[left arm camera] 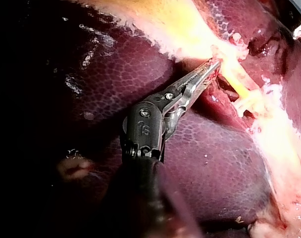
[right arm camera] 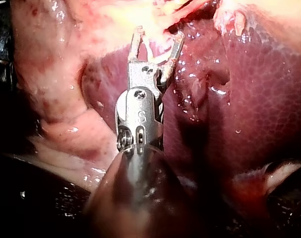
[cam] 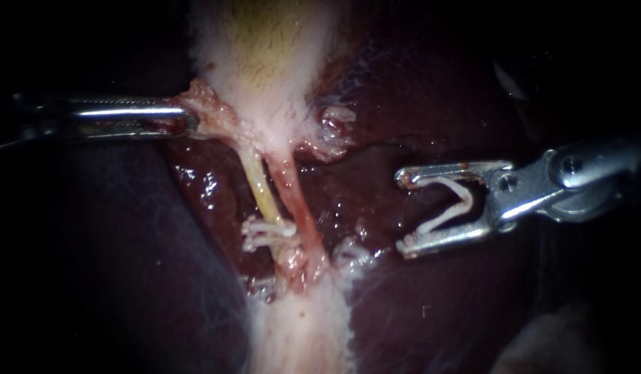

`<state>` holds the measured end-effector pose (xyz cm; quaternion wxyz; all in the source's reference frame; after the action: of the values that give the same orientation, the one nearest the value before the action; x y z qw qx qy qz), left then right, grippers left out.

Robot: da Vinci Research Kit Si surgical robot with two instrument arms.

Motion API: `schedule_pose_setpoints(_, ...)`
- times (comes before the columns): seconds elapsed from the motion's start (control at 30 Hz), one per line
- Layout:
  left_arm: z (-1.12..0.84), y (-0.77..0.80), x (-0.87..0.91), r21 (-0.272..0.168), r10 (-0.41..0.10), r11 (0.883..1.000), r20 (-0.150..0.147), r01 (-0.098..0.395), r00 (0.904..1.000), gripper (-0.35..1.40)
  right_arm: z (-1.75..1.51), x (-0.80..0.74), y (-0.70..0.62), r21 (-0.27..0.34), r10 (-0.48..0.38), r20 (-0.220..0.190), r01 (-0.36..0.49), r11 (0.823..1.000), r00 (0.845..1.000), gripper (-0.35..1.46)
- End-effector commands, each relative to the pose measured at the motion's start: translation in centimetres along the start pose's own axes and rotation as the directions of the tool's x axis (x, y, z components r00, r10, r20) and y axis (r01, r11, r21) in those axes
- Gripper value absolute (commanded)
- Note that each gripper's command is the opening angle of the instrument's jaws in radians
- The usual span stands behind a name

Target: Clipping third clip left tube

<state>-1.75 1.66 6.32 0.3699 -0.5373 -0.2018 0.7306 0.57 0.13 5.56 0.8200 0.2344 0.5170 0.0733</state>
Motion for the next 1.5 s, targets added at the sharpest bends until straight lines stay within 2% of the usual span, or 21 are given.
schedule_pose_setpoints(0.03,0.0,0.0,-0.01,0.0,0.001,1.0,0.0,-0.001,1.0,-0.35,0.03,0.01,0.0,-0.004,0.005,0.0,-0.005,1.0,1.0,0.5)
schedule_pose_setpoints(0.33,0.02,0.0,-0.02,0.002,0.001,1.0,-0.001,-0.001,1.0,-0.35,0.38,0.1,0.04,-0.012,0.061,-0.003,-0.061,0.998,0.998,0.5)
schedule_pose_setpoints(0.53,0.04,0.01,-0.02,0.003,0.001,1.0,-0.001,-0.001,1.0,-0.35,0.8,0.18,0.13,-0.023,0.093,-0.004,-0.093,0.995,0.996,0.5)
schedule_pose_setpoints(0.67,0.04,0.01,-0.02,0.003,0.002,1.0,-0.001,-0.001,1.0,-0.35,1.03,0.19,0.16,-0.001,0.101,-0.005,-0.101,0.995,0.995,0.5)
schedule_pose_setpoints(0.93,0.04,0.01,-0.02,0.003,0.002,1.0,-0.001,-0.002,1.0,-0.35,1.37,0.06,0.25,0.0,0.122,-0.003,-0.122,0.993,0.993,0.5)
schedule_pose_setpoints(1.5,0.03,0.02,-0.02,0.004,0.002,1.0,-0.001,-0.002,1.0,-0.35,1.63,-0.32,0.6,-0.017,0.136,-0.001,-0.136,0.991,0.991,0.5)
